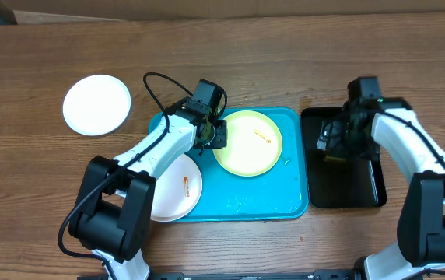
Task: Clean dirty plates on tray and stack at the side
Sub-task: 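Lower the right gripper onto the green sponge in the black tray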
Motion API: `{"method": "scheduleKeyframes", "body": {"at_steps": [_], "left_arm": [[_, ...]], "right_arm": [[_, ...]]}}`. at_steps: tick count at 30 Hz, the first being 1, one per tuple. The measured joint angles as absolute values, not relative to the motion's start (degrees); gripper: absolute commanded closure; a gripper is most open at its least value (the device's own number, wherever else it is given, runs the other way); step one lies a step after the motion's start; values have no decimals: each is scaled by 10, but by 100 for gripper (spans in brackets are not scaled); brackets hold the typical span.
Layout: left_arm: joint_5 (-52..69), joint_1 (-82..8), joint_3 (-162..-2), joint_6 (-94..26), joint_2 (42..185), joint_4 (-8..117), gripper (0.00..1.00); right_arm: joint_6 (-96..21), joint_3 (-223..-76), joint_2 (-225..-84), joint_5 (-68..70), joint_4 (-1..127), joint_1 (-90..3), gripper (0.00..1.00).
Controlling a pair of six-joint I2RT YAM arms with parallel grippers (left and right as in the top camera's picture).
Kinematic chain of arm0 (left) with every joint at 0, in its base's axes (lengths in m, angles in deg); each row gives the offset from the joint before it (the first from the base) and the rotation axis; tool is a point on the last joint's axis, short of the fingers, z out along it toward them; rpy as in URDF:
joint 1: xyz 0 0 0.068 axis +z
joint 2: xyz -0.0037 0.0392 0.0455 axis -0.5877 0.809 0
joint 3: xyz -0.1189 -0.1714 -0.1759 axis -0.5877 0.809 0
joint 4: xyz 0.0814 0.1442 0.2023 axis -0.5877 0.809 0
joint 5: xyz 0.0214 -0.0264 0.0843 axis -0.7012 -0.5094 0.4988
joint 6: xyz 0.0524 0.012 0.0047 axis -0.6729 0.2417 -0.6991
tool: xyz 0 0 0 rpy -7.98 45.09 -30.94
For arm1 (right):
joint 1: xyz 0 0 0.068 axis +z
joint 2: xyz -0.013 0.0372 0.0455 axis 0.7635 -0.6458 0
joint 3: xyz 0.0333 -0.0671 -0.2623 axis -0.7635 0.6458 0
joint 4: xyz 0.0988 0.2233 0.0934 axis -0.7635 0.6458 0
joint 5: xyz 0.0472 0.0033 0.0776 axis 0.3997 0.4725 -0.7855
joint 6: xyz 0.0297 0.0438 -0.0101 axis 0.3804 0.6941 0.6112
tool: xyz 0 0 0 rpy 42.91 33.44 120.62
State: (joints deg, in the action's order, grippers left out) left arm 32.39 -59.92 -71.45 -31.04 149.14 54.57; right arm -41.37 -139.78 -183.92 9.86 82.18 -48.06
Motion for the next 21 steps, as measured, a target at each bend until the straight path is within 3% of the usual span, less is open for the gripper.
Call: {"method": "scheduleKeyframes", "body": {"at_steps": [5, 8, 9, 11, 14, 17, 19, 20, 21], "left_arm": [[324, -599, -715, -310, 1491, 546, 69], [324, -599, -715, -310, 1492, 546, 69], [324, -599, -715, -310, 1492, 546, 68], [324, -599, -715, -310, 1492, 546, 69], [324, -599, -715, -310, 1492, 546, 68], [324, -599, -715, -310, 1492, 546, 68], [324, -599, -715, -310, 1492, 546, 68], [324, -599, -715, -310, 1492, 547, 68], [324, -599, -715, -310, 1492, 547, 67]], "right_arm": [[-411, -1359, -1839, 111, 791, -479, 14], [-413, -1340, -1839, 112, 779, -478, 29], [-412, -1336, -1839, 112, 777, -478, 40], [-415, -1331, -1839, 111, 774, -477, 72], [-414, -1328, -1839, 111, 773, -475, 96], [-413, -1326, -1839, 112, 772, -475, 94], [-411, -1326, -1839, 112, 773, -475, 50], [-416, -1326, -1839, 113, 775, -475, 40], [-416, -1326, -1839, 113, 779, -475, 37]]}}
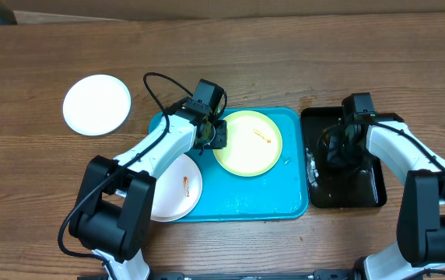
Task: Clean dirty plates on tray and stack at the side
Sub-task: 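Lower the right gripper onto the green sponge in the black tray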
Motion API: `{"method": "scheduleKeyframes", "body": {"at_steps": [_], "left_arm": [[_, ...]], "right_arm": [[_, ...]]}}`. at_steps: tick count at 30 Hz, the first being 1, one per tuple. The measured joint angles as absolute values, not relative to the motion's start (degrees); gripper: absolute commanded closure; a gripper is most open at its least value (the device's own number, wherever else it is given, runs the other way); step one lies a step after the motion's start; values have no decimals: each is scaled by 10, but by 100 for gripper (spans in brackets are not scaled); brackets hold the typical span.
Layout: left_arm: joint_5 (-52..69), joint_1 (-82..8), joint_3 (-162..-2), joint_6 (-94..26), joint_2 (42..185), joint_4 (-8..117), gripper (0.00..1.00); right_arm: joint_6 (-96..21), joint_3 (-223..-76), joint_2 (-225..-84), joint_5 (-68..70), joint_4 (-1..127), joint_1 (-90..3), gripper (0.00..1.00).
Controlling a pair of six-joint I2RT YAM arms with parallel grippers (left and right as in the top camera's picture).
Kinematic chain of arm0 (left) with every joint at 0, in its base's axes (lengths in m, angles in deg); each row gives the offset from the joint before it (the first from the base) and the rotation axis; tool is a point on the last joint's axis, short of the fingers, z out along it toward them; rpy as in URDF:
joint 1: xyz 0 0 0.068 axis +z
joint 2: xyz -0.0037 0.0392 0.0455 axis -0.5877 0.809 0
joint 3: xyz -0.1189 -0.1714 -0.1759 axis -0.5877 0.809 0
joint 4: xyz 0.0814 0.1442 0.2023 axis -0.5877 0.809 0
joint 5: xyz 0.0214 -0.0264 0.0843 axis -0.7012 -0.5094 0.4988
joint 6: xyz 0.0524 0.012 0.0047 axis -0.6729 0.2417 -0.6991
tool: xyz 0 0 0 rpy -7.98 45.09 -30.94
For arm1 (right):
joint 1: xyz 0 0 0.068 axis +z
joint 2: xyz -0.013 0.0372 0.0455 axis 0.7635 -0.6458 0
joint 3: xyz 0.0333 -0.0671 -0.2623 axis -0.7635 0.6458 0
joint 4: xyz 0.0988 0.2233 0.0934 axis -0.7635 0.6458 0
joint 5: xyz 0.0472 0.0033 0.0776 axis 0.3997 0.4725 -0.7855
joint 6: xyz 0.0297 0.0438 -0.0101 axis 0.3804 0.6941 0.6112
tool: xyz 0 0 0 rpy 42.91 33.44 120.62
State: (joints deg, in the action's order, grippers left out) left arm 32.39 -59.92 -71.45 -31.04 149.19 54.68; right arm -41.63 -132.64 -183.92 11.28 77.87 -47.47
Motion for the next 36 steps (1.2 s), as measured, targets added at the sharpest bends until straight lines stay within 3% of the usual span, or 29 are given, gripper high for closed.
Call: {"method": "scheduleKeyframes", "body": {"at_steps": [7, 12, 24, 25, 26, 27, 28, 29, 31, 33, 36], "left_arm": [[324, -599, -715, -310, 1492, 547, 65], [324, -599, -715, -310, 1492, 548, 65], [324, -599, -715, -310, 1492, 549, 65], [324, -599, -715, -310, 1492, 550, 65], [324, -599, -715, -310, 1492, 550, 65], [324, -599, -715, -310, 1492, 550, 65], [324, -599, -715, -310, 1492, 550, 65], [324, -599, -715, -310, 1492, 550, 65], [324, -599, -715, -310, 1492, 550, 65], [324, -599, -715, -310, 1492, 549, 65], [324, -599, -715, -310, 1492, 549, 65]], "right_arm": [[-425, -1351, -1839, 114, 839, -475, 30], [-429, -1386, -1839, 115, 804, -475, 25], [-451, -1376, -1839, 129, 763, -475, 26], [-451, -1369, -1839, 127, 752, -475, 31], [-454, -1362, -1839, 125, 747, -475, 53], [-458, -1355, -1839, 122, 746, -475, 82], [-455, -1349, -1839, 121, 748, -475, 92], [-455, -1345, -1839, 118, 749, -475, 95], [-454, -1344, -1839, 113, 751, -475, 90], [-453, -1344, -1839, 109, 753, -475, 47], [-455, -1344, -1839, 108, 749, -475, 41]]}}
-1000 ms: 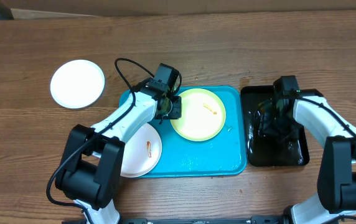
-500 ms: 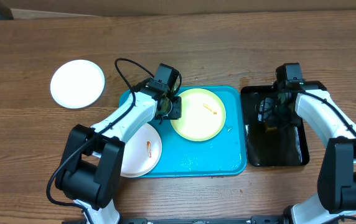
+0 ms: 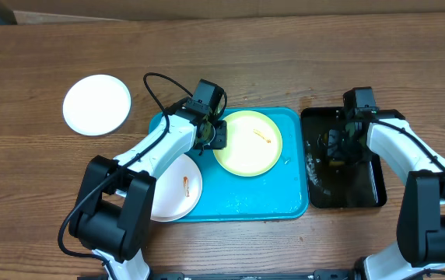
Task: Clean dirty plates on tray and stack at the side
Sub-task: 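Lower the right gripper onto the green sponge in the black tray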
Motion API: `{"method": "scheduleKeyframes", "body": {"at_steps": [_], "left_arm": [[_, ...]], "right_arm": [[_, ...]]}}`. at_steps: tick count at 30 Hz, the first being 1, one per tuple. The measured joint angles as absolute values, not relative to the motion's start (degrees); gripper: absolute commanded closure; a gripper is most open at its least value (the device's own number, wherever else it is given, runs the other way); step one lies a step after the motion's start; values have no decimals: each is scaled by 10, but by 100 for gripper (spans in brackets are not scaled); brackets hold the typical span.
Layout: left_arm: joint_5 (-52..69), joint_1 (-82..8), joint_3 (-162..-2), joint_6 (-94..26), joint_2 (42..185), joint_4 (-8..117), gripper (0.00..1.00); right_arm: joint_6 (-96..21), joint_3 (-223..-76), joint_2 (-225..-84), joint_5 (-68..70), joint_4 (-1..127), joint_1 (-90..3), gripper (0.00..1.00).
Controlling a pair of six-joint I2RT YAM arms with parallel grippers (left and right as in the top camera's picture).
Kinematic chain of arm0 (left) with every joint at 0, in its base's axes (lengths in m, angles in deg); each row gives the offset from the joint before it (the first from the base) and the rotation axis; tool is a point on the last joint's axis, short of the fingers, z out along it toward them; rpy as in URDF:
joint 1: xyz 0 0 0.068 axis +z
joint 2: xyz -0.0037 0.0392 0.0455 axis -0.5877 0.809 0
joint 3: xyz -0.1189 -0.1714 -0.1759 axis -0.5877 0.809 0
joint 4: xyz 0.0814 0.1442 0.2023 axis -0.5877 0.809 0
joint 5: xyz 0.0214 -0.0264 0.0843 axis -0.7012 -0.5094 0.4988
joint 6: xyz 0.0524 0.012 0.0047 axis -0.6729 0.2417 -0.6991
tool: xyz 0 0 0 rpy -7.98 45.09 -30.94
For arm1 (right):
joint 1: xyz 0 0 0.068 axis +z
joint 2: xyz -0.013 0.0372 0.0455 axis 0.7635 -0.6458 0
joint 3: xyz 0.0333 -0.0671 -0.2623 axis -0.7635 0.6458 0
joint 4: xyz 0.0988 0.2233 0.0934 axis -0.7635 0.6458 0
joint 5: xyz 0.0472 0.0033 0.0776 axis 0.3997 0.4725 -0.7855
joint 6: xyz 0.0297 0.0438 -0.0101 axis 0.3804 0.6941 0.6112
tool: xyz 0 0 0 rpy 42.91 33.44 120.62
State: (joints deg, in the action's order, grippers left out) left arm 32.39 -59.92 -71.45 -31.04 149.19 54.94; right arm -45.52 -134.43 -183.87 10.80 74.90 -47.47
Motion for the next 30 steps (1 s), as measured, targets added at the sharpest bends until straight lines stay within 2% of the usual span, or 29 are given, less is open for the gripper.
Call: {"method": "scheduleKeyframes", "body": {"at_steps": [4, 5, 6, 7, 8, 9, 10, 11, 12, 15, 20, 26, 28, 30], "left_arm": [[324, -599, -715, -310, 1492, 549, 65], [324, -599, -715, -310, 1492, 549, 65], [324, -599, -715, -310, 1492, 550, 65], [324, -599, -715, -310, 1492, 550, 65], [324, -599, -715, -310, 1492, 550, 65], [324, -599, -715, -310, 1492, 550, 65], [324, -599, -715, -310, 1492, 550, 65], [324, -599, -715, -310, 1492, 550, 65], [324, -599, -715, -310, 1492, 550, 65], [324, -599, -715, -310, 1492, 550, 65], [324, -599, -715, -310, 1492, 550, 64], [324, -599, -715, -310, 1492, 550, 64], [324, -599, -715, -310, 1492, 550, 64], [324, -599, -715, -310, 1492, 550, 64]], "right_arm": [[-457, -1355, -1839, 110, 728, -475, 43], [-457, -1358, -1839, 110, 720, -475, 54], [-458, -1361, -1839, 110, 716, -475, 73], [-459, -1363, -1839, 110, 714, -475, 87], [-459, -1363, -1839, 110, 714, -475, 89], [-457, -1363, -1839, 110, 715, -475, 88], [-457, -1363, -1839, 110, 716, -475, 79], [-454, -1363, -1839, 110, 717, -475, 59], [-452, -1363, -1839, 110, 718, -475, 49], [-454, -1363, -1839, 110, 715, -475, 30], [-457, -1363, -1839, 110, 677, -475, 31], [-457, -1362, -1839, 110, 653, -475, 41], [-459, -1358, -1839, 110, 639, -475, 53], [-462, -1353, -1839, 110, 632, -475, 82]]}}
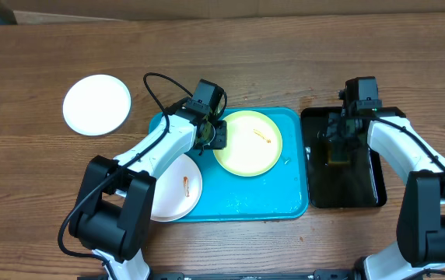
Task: Clean dirty plates on tray and stack at the side
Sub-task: 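Lower the right gripper onto the green sponge in the black tray, then close the right gripper on the sponge and lift it toward the plate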
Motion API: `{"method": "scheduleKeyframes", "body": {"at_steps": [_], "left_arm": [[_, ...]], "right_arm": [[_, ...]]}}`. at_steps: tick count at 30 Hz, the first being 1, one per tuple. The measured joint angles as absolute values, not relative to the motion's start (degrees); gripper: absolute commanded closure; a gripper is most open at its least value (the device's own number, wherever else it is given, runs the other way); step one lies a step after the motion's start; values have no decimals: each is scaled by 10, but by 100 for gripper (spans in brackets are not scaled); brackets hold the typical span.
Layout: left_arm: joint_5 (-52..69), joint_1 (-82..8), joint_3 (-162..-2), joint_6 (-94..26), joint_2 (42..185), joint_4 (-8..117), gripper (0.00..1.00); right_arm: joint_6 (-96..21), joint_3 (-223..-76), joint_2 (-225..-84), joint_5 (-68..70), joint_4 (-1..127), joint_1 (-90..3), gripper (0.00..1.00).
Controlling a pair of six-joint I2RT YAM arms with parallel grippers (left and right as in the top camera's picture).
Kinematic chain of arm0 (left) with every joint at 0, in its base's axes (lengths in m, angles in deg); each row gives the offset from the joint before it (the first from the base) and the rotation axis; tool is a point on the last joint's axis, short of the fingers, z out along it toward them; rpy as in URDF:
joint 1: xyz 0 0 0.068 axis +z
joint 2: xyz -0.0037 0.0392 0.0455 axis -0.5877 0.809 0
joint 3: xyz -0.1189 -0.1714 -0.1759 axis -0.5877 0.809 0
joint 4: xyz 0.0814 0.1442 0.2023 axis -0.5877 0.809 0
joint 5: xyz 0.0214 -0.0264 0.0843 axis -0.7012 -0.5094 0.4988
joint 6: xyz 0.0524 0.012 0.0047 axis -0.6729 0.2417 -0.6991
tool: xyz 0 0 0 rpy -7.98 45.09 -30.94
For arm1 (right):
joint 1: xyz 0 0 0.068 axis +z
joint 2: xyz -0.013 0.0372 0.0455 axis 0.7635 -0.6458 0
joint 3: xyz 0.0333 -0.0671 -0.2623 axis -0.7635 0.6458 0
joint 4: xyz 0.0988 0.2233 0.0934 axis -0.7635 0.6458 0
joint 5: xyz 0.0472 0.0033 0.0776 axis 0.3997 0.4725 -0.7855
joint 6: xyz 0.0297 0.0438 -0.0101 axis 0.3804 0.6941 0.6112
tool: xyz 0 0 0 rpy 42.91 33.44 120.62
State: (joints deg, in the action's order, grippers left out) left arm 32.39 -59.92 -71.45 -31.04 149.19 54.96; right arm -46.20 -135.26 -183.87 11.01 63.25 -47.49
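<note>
A yellow-green plate (247,144) with an orange smear lies at the back of the blue tray (269,198). My left gripper (215,137) is at its left rim and looks shut on it. A white plate (177,187) with a small orange smear overhangs the tray's front left corner. Another white plate (96,104), with no marks, lies on the table far left. My right gripper (338,148) hangs over the black tray (359,187), seemingly shut on a small yellowish sponge (336,156).
The black tray stands directly right of the blue tray, nearly touching it. A few orange crumbs (286,162) lie on the blue tray beside the yellow-green plate. The left arm's black cable loops above the tray's back left corner. Bare wooden table lies beyond.
My right gripper has shifted slightly toward the back of the black tray with the sponge. The pale glints at that tray's left edge are gone. The left arm and the plates are unchanged.
My left gripper stayed at the yellow-green plate's left rim throughout. My right gripper was over the black tray with the sponge, then lower and further forward in it with pale glints at the tray's left edge, and now sits a little further back.
</note>
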Motion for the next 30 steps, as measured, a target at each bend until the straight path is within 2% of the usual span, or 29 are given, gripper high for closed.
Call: {"method": "scheduleKeyframes", "body": {"at_steps": [1, 3, 4, 5, 7, 8, 11, 13, 14, 15, 16, 17, 18, 20, 30], "left_arm": [[324, -599, -715, -310, 1492, 550, 64], [324, -599, -715, -310, 1492, 550, 64], [324, -599, -715, -310, 1492, 550, 64], [324, -599, -715, -310, 1492, 550, 64], [324, -599, -715, -310, 1492, 550, 62], [324, -599, -715, -310, 1492, 550, 61], [324, -599, -715, -310, 1492, 550, 61], [324, -599, -715, -310, 1492, 551, 62], [324, -599, -715, -310, 1492, 552, 62], [324, -599, -715, -310, 1492, 553, 63], [324, -599, -715, -310, 1492, 554, 63], [324, -599, -715, -310, 1492, 556, 65], [324, -599, -715, -310, 1492, 556, 69], [324, -599, -715, -310, 1492, 556, 77], [324, -599, -715, -308, 1494, 567, 75]], "right_arm": [[-460, -1350, -1839, 111, 632, -475, 87], [-457, -1348, -1839, 111, 629, -475, 86], [-456, -1348, -1839, 111, 628, -475, 69], [-452, -1348, -1839, 112, 628, -475, 56], [-453, -1348, -1839, 112, 628, -475, 44], [-455, -1348, -1839, 112, 628, -475, 42], [-455, -1347, -1839, 112, 628, -475, 43], [-457, -1347, -1839, 112, 629, -475, 76], [-459, -1347, -1839, 111, 629, -475, 87], [-456, -1347, -1839, 111, 631, -475, 89], [-455, -1347, -1839, 110, 633, -475, 86], [-453, -1347, -1839, 110, 634, -475, 59], [-451, -1347, -1839, 110, 633, -475, 48], [-455, -1347, -1839, 109, 633, -475, 47], [-455, -1347, -1839, 109, 647, -475, 46]]}}
